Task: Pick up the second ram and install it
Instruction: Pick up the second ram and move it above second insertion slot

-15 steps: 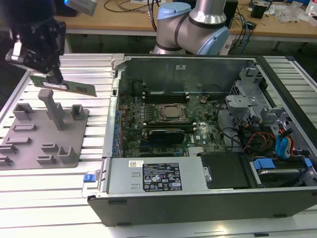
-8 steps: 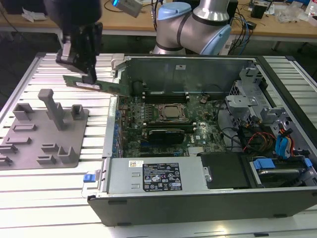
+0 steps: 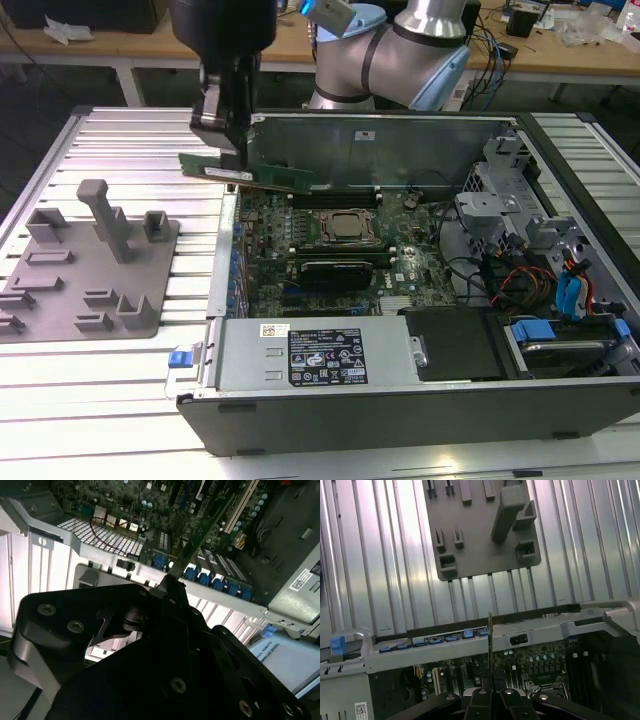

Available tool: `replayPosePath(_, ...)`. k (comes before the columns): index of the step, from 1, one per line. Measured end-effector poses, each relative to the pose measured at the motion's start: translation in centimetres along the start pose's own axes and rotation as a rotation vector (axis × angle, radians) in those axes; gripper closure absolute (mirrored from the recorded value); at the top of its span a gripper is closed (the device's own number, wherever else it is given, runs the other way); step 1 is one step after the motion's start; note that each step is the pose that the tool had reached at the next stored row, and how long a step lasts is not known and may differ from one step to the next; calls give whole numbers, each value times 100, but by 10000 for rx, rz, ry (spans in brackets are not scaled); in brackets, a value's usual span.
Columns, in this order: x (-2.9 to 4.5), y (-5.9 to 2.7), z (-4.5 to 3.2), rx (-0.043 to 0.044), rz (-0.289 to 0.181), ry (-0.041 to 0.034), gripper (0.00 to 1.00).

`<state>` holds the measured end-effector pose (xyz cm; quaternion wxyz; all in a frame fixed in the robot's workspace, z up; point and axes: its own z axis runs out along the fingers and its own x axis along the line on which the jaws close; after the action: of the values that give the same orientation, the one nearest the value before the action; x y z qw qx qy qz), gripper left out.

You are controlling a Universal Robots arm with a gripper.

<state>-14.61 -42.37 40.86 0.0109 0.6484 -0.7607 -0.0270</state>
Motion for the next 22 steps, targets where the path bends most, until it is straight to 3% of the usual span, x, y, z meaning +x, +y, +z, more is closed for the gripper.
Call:
replayPosePath(3, -23, -146, -2, -1, -88, 4, 91)
replayPosePath(6, -67, -420, -6, -4, -196, 11, 91)
replayPosePath(10, -106, -620, -5, -5, -270, 14, 91)
replayPosePath(13, -161, -822, 7, -7, -383, 21, 91)
replayPosePath(19, -286, -900, 187, 2, -943, 50, 91)
replayPosePath(22, -321, -948, 218, 3, -1113, 58, 91)
